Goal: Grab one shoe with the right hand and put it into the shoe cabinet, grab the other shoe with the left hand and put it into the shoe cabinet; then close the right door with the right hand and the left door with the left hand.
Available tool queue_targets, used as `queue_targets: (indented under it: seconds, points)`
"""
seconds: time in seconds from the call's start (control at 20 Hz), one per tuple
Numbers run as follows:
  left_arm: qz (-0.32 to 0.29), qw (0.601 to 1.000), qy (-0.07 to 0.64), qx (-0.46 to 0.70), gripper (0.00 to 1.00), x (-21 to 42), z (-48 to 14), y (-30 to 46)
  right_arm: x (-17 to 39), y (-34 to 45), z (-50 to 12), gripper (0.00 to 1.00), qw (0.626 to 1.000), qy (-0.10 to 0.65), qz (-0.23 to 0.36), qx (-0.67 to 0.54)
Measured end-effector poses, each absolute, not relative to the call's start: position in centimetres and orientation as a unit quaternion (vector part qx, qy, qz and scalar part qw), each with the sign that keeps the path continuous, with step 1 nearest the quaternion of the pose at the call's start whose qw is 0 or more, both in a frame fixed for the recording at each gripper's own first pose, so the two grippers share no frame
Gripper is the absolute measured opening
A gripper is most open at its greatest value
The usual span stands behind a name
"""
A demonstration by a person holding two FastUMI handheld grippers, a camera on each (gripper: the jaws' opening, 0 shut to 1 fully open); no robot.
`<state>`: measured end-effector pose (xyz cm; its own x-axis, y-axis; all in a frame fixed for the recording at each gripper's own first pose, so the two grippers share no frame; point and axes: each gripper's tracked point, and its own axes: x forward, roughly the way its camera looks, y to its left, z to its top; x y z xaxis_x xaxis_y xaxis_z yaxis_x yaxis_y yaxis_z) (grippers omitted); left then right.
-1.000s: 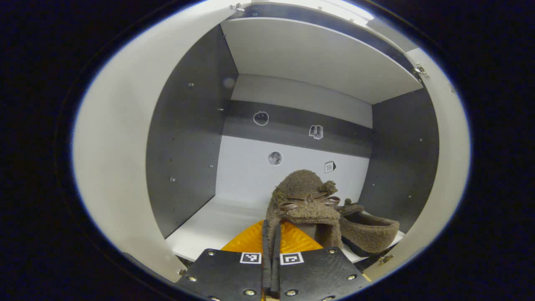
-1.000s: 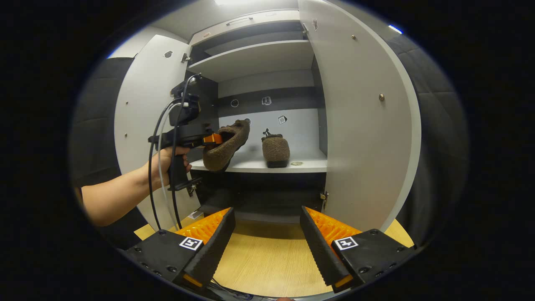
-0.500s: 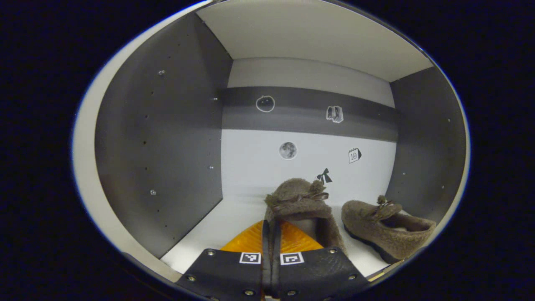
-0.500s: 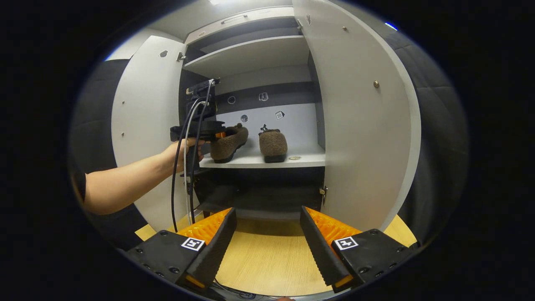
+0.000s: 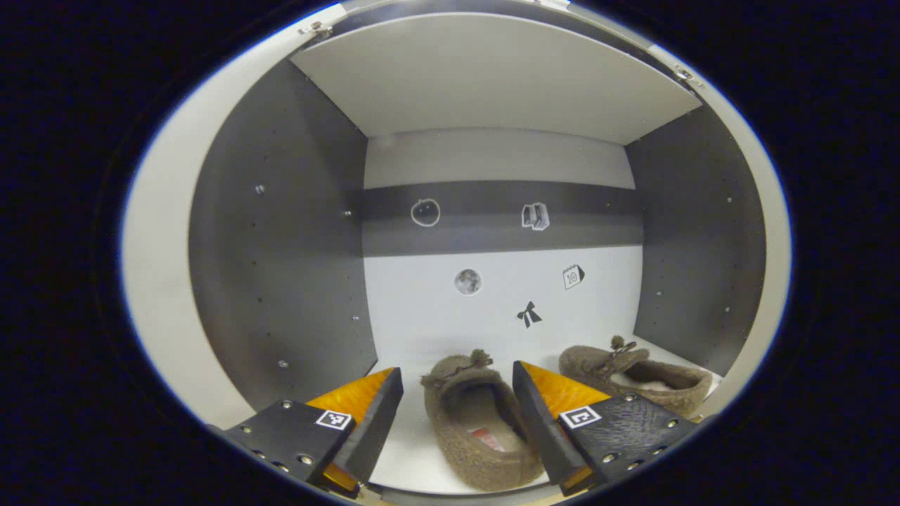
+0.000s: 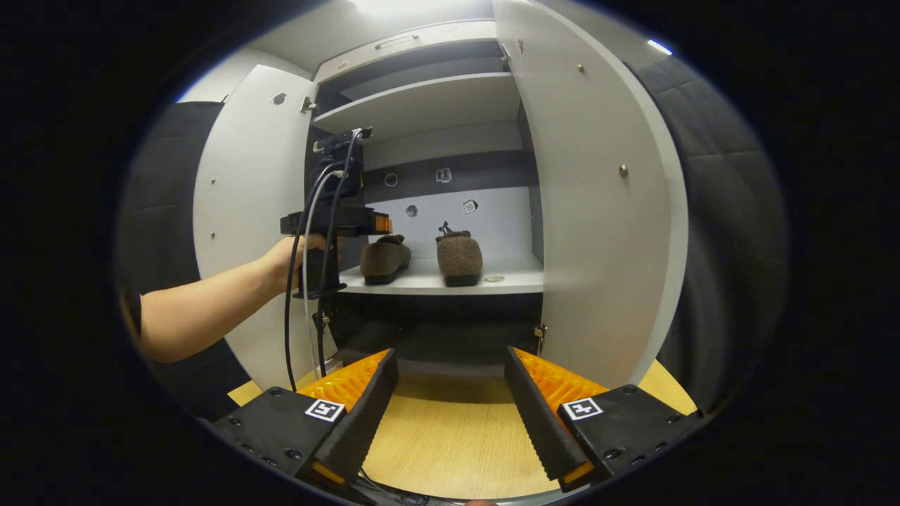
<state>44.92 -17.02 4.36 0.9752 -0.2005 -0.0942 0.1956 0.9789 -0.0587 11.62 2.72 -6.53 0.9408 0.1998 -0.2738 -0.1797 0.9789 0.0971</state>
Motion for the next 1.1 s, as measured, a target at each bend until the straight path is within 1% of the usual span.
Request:
queue_targets:
  seconds: [0.15, 0.2, 0.65, 0.9, 0.95, 1.0, 1.1]
  points:
    - [-0.113, 0.993, 0.023, -0.025, 0.9, 40.6, 6.3, -16.4, 11.0, 2.1, -5.6, 0.96, 0.987, 0.133, 0.087, 0.034]
    - [-0.118, 0.993, 0.018, -0.026, 0.97, 39.1, 6.7, -16.3, 10.8, 1.9, -5.3, 0.96, 0.987, 0.13, 0.084, 0.033]
    - [-0.16, 0.986, 0.004, -0.041, 0.97, 26.7, 7.1, -14.7, 9.1, 0.5, -1.9, 0.96, 0.993, 0.094, 0.062, 0.017]
    - [-0.174, 0.984, 0.003, -0.038, 0.97, 21.1, 6.6, -13.2, 8.3, 0.0, 0.3, 0.96, 0.996, 0.074, 0.056, 0.01]
    - [-0.177, 0.983, 0.004, -0.04, 0.97, 20.2, 6.6, -12.9, 8.2, -0.1, 0.7, 1.0, 0.996, 0.072, 0.054, 0.008]
    - [-0.177, 0.983, 0.004, -0.043, 0.97, 19.4, 6.5, -12.4, 8.1, -0.2, 0.9, 0.96, 0.996, 0.072, 0.051, 0.008]
    - [-0.176, 0.983, 0.003, -0.048, 0.97, 17.7, 6.8, -11.5, 7.8, -0.8, 1.5, 0.96, 0.996, 0.071, 0.045, 0.013]
